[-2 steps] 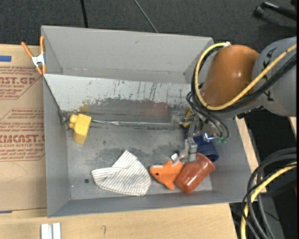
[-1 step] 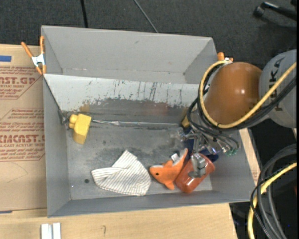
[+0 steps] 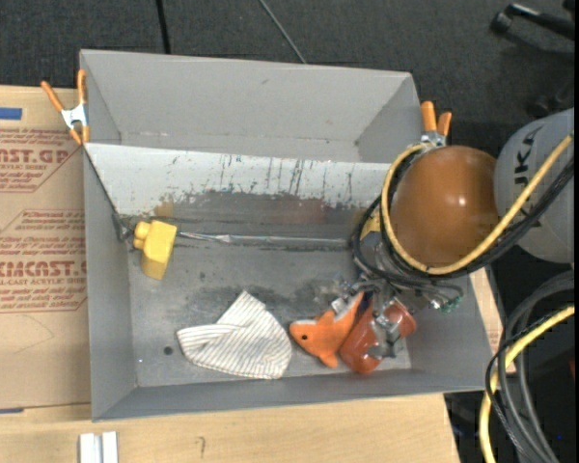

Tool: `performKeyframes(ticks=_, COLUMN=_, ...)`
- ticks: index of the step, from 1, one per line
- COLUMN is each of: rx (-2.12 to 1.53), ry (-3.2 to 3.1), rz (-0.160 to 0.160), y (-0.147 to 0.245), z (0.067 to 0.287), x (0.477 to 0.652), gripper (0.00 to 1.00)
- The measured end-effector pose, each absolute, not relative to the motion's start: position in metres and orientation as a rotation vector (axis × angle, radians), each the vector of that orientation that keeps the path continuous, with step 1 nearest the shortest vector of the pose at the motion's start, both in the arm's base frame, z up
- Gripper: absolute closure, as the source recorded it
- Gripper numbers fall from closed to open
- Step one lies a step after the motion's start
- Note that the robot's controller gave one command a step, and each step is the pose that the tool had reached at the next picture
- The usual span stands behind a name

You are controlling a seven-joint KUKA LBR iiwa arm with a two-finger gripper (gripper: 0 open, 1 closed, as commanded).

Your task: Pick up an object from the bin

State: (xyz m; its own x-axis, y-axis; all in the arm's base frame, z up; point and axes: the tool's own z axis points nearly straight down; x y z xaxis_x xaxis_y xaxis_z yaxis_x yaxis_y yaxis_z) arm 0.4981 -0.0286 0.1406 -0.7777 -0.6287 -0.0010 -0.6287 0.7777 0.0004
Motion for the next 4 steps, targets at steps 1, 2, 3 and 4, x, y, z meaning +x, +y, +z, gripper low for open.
performKeyframes(ticks=1, rx=-1.016, ry=2.972, rz=0.005, y=-0.026, z=0.083, x=0.519, gripper=0.0)
performKeyframes(ticks=2, rx=-1.231, ry=2.889, rz=0.026, y=-0.011, z=0.068, x=0.535, gripper=1.0)
performKeyframes(ticks=3, rx=-1.265, ry=2.874, rz=0.027, y=-0.011, z=0.069, x=0.534, gripper=1.0)
performKeyframes(ticks=4, rx=-1.29, ry=2.864, rz=0.026, y=-0.012, z=0.074, x=0.531, gripper=1.0)
